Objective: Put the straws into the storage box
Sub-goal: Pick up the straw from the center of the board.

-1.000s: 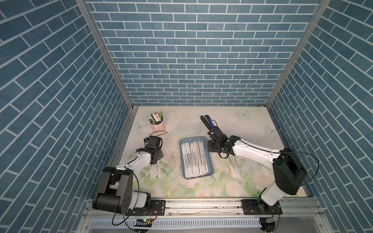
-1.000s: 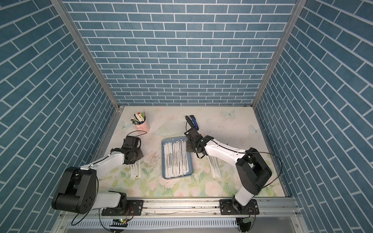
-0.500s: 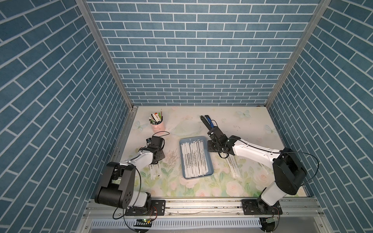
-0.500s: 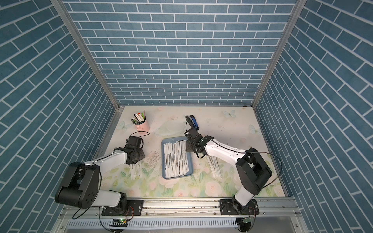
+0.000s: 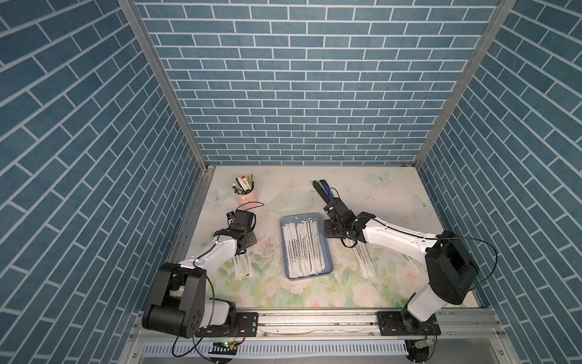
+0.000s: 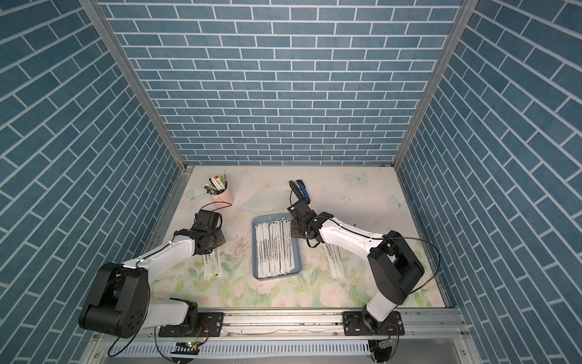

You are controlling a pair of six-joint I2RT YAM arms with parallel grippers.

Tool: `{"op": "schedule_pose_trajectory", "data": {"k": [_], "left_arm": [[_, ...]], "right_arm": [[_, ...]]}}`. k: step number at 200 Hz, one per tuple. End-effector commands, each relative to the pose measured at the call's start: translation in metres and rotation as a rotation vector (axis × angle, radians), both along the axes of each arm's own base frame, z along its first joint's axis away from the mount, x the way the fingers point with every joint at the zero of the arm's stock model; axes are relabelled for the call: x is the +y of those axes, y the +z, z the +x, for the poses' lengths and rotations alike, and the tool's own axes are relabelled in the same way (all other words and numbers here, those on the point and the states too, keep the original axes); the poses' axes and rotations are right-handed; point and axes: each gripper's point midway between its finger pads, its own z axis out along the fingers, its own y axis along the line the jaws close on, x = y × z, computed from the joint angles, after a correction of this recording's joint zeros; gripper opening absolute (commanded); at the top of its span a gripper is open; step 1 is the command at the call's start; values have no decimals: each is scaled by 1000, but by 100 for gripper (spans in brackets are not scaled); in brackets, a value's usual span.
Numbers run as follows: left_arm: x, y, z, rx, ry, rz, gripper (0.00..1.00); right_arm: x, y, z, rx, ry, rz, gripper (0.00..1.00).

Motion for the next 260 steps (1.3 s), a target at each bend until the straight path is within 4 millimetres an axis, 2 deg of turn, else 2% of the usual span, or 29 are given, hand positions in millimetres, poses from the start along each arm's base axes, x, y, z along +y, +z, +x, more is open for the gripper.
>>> {"op": "schedule_pose_trajectory", "data": {"k": [1,53,116,150,189,232,260], "left_arm": [[-6,-10,-3,33,-24,-12,27],[-5,-18,-2,52,-24,-5,26],[-3,-38,-12,102,-21,6,26],[-6,-45,-15,114,-21,-7,21],[-13,-39,-14,100,-26,-22,3],[-17,-28,-15,87,-27,-26,0],[-22,-9,-14,59,-30,-33,0]], "right_arm": [[-1,0,0,-12,20,-17,29],[-4,-1,-2,-11,17,-25,29],[-4,1,-1,-16,15,-24,29],[-4,3,0,-20,14,-21,29],[-4,3,1,-26,11,-21,29],[-4,6,2,-34,10,-18,29],[-6,7,2,-36,7,-19,29]]}}
